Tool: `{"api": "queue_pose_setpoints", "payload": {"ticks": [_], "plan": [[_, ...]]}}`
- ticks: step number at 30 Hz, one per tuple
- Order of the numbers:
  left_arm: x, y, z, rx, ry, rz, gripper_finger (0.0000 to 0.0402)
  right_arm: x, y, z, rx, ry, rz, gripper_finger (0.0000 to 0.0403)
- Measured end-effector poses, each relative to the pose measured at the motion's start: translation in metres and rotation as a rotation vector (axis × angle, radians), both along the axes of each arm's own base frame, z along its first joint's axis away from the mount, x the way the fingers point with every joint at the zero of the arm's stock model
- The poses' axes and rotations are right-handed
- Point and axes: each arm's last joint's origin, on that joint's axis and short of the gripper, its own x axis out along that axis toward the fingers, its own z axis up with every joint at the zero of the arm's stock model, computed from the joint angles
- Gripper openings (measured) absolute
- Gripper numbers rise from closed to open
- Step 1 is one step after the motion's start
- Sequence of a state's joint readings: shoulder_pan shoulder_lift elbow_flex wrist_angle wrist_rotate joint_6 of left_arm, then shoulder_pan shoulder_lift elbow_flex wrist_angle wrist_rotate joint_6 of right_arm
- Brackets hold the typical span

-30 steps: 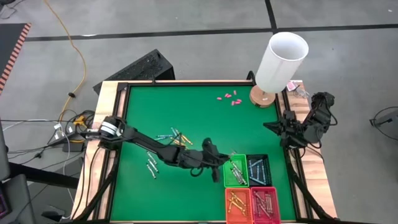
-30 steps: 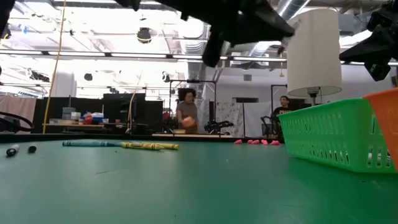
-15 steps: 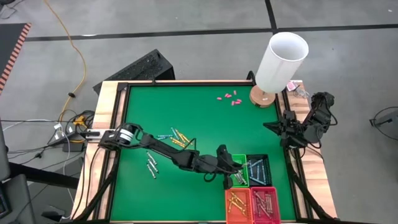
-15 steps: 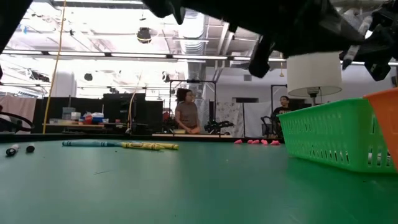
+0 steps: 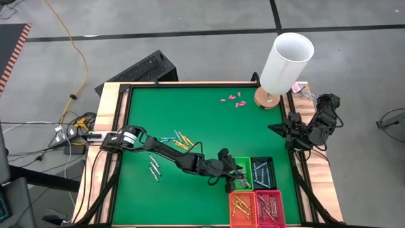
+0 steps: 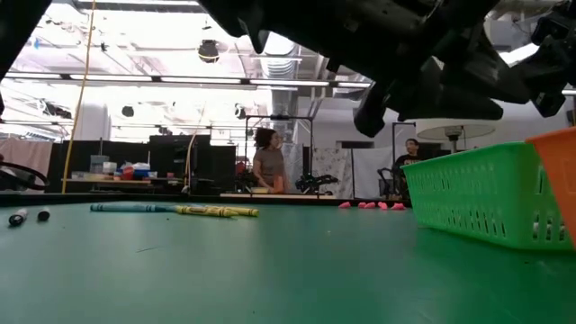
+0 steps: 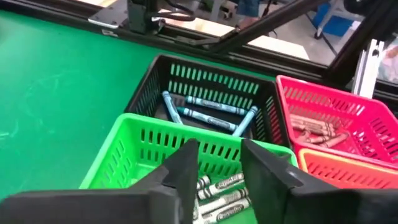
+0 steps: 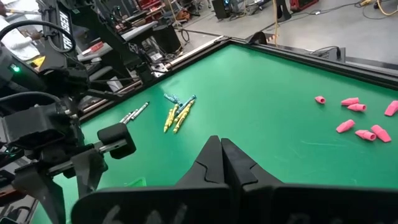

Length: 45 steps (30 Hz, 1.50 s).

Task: Sort crayons
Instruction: Put the black crayon into the green bin

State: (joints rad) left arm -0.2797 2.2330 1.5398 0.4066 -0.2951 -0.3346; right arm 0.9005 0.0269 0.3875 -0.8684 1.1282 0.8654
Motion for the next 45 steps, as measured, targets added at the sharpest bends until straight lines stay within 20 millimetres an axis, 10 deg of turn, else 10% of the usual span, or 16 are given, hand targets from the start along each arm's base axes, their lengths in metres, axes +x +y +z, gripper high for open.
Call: {"api": "queue_pose_setpoints", "payload": {"ticks": [14,23,45], "plan": [[-0.015,-0.002,0.028,-0.034,0.096,-0.043,0.0155,0.0,0.0,0.0,0.001,-0.001,0.0,0.0],[-0.071,-0.018,0.057,0.101,0.465,-0.004,0.0153,0.0,0.0,0.0,0.0,0.0,0.001,0.0],[-0.189,-0.06,0.052,0.19,1.063,0.191,0.0152,0.0,0.0,0.0,0.001,0.0,0.001,0.0]]}}
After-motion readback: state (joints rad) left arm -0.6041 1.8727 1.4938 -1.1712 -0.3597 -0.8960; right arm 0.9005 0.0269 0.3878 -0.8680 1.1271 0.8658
